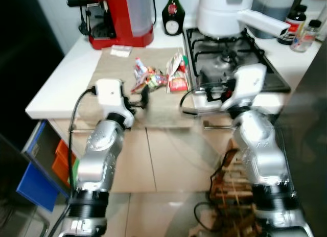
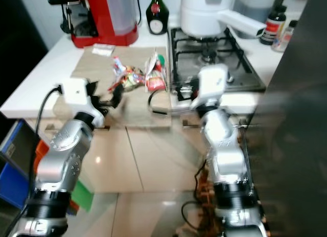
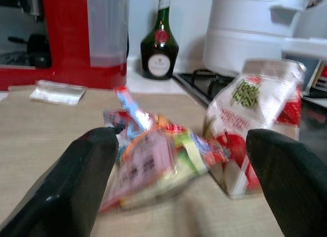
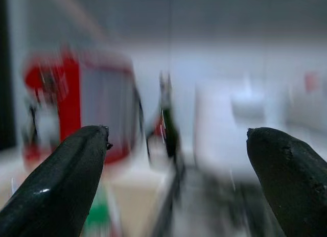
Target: Restocking fridge
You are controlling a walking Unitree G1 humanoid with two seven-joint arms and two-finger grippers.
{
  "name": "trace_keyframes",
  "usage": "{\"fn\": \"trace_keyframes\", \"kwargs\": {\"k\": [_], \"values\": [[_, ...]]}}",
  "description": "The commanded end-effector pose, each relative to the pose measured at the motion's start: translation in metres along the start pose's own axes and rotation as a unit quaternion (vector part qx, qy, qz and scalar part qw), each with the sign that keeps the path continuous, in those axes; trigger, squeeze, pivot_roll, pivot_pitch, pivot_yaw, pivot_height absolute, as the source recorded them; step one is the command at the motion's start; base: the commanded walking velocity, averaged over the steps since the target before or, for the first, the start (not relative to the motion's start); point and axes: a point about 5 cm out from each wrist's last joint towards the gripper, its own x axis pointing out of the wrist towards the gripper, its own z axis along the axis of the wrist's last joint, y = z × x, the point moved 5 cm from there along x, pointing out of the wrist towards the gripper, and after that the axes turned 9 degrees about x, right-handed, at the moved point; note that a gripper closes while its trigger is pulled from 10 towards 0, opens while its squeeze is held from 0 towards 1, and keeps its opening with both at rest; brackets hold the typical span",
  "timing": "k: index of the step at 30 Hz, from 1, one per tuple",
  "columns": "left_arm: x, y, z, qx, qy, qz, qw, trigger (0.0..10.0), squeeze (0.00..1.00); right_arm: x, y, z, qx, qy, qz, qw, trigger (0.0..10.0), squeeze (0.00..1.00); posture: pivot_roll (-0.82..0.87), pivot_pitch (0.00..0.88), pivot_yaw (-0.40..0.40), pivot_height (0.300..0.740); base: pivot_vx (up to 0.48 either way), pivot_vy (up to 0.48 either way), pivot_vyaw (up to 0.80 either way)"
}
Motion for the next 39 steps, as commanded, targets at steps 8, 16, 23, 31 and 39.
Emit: {"fn": "trace_keyframes", "kwargs": {"k": [8, 16, 23, 31, 39], "values": [[-0.002, 0.015, 0.012, 0.037, -0.013, 0.029, 0.999, 10.0, 0.0, 0.024, 0.014, -0.013, 0.077, 0.042, 0.016, 0.996, 10.0, 0.11, 0.04, 0.0, 0.027, 0.74, 0.0, 0.0, 0.0], [-0.009, 0.022, 0.012, 0.043, -0.004, 0.025, 0.999, 10.0, 0.0, 0.035, 0.036, -0.024, 0.049, 0.063, 0.015, 0.997, 10.0, 0.12, 0.06, 0.0, 0.031, 0.74, 0.0, 0.0, 0.0], [-0.009, 0.023, 0.018, 0.052, -0.007, 0.021, 0.998, 10.0, 0.0, 0.043, 0.04, -0.041, 0.054, 0.092, -0.004, 0.994, 10.0, 0.12, 0.08, 0.0, 0.033, 0.74, 0.0, 0.0, 0.0], [-0.015, 0.029, 0.02, 0.055, 0.0, 0.023, 0.998, 10.0, 0.0, 0.049, 0.011, -0.049, -0.001, 0.106, -0.073, 0.992, 10.0, 0.12, 0.09, 0.0, 0.027, 0.74, 0.0, 0.0, 0.0], [-0.025, 0.016, 0.012, 0.046, 0.012, -0.006, 0.999, 10.0, 0.0, 0.047, 0.001, -0.052, 0.002, 0.114, -0.094, 0.989, 10.0, 0.11, 0.09, 0.0, 0.019, 0.74, 0.0, 0.0, 0.0]]}}
